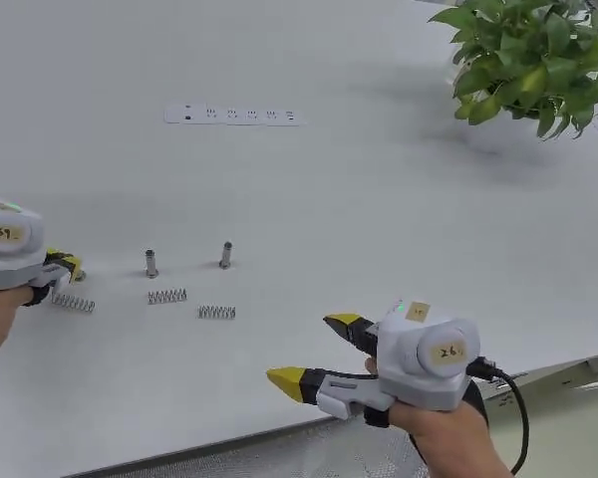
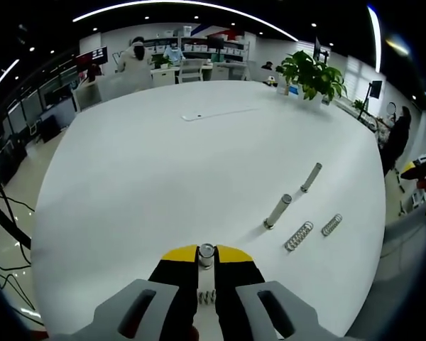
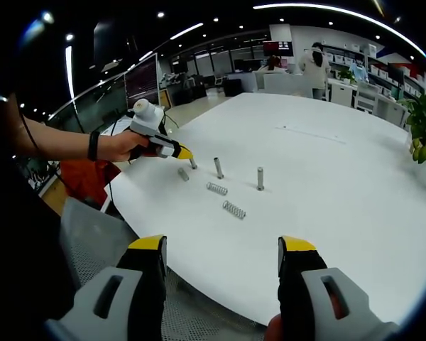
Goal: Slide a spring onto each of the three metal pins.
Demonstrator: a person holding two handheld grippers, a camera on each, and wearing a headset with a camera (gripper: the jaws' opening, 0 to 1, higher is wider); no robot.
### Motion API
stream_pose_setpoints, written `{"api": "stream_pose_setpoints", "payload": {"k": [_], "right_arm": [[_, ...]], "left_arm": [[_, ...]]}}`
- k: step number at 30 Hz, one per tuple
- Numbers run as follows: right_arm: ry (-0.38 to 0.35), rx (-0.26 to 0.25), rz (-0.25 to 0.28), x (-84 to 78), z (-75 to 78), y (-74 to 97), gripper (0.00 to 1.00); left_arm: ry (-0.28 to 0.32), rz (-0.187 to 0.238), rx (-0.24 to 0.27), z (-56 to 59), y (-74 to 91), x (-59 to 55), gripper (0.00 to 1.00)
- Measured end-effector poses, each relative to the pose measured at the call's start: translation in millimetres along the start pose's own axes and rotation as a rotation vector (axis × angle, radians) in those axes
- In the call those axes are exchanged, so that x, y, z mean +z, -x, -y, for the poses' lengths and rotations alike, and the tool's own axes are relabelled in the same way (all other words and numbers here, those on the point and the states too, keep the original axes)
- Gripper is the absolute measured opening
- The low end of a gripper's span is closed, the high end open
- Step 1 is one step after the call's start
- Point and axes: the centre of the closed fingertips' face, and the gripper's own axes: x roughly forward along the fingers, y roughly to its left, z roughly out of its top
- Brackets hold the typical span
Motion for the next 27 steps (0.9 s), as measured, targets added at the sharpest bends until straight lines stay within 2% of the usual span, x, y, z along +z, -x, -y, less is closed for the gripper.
{"api": "stream_pose_setpoints", "payload": {"k": [4, 27], "right_arm": [[-0.001, -0.002, 0.001, 0.2, 0.7, 0.6, 0.62], [0.005, -0.003, -0.004, -2.9, 0.5, -0.9, 0.62]], "left_arm": [[-0.006, -0.001, -0.007, 2.7, 0.0, 1.2, 0.00], [-0.039, 0.011, -0.004, 1.9, -1.5, 2.2, 0.00]]}}
